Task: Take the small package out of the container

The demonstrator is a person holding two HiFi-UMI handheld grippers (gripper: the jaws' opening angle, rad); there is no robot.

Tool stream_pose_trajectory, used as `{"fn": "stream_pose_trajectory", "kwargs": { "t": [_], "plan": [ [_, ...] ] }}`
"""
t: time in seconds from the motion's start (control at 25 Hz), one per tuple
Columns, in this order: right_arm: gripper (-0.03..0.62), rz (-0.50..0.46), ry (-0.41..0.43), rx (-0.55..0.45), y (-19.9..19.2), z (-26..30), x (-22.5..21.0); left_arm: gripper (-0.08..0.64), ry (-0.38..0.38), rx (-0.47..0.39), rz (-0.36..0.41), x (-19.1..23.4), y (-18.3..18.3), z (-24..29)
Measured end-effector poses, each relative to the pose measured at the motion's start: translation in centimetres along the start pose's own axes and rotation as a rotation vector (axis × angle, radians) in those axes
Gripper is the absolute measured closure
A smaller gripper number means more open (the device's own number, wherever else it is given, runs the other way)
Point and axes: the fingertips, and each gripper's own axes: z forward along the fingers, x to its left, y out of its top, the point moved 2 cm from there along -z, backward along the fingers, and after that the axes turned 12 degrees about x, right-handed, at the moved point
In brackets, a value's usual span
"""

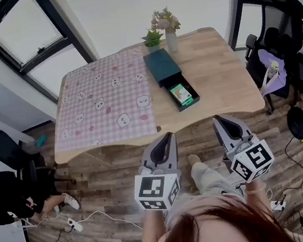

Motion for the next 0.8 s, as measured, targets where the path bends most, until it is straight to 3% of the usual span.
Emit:
{"fn": "stream_pose_trajectory", "kwargs": {
  "t": [0.8],
  "plan": [
    [0.591, 0.008, 0.026, 0.06, 0.4, 7.4, -5.7, 0.543, 0.01, 0.02, 0.004, 3.1, 3.1, 8.5]
  ]
}}
